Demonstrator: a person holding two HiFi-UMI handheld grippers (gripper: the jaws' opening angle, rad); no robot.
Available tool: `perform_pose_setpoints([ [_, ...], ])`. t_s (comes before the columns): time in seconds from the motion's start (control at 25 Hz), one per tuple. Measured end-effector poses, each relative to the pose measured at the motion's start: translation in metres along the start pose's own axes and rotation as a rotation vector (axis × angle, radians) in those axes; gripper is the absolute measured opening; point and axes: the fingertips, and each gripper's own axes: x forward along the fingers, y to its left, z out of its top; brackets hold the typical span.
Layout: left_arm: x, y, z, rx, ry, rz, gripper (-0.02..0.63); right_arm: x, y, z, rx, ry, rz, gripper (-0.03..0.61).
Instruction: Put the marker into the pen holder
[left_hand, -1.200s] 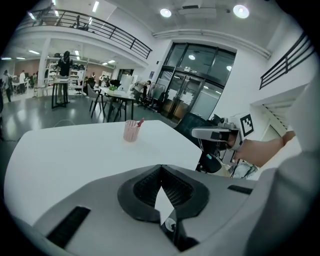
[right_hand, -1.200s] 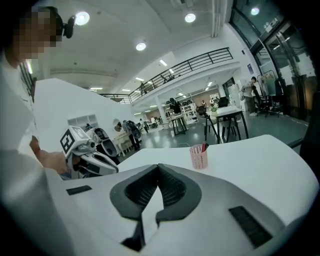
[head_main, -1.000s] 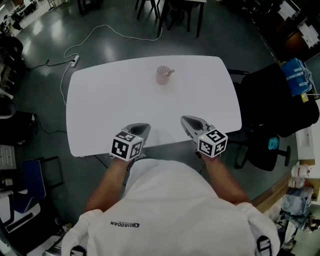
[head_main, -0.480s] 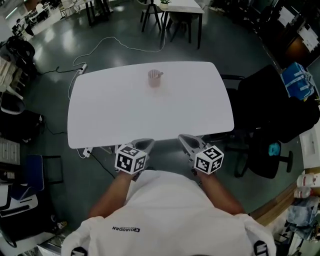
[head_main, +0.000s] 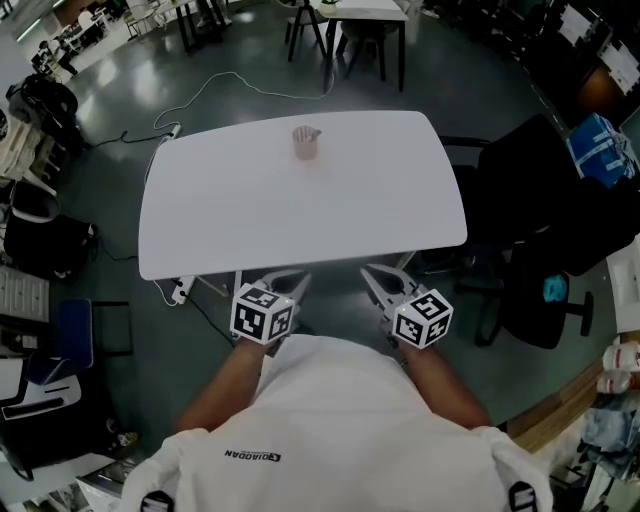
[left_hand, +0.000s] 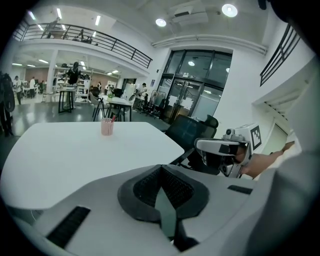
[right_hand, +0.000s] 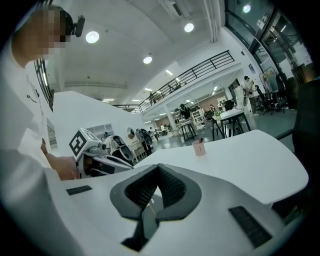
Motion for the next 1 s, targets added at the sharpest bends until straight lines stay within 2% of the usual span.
perform_pose_setpoints([
  [0.4,0.001,-0.015,0.003,0.018,-0.011,0.001,0.026,-0.011,0.01,-0.013,-0.001,0.016,0.026,0.018],
  [1.0,-0.004,-0.013,0.0,0.025,-0.003,0.017,0.026,-0.007,0.012,-0.014,-0.022,0.027,0.046,0.018],
])
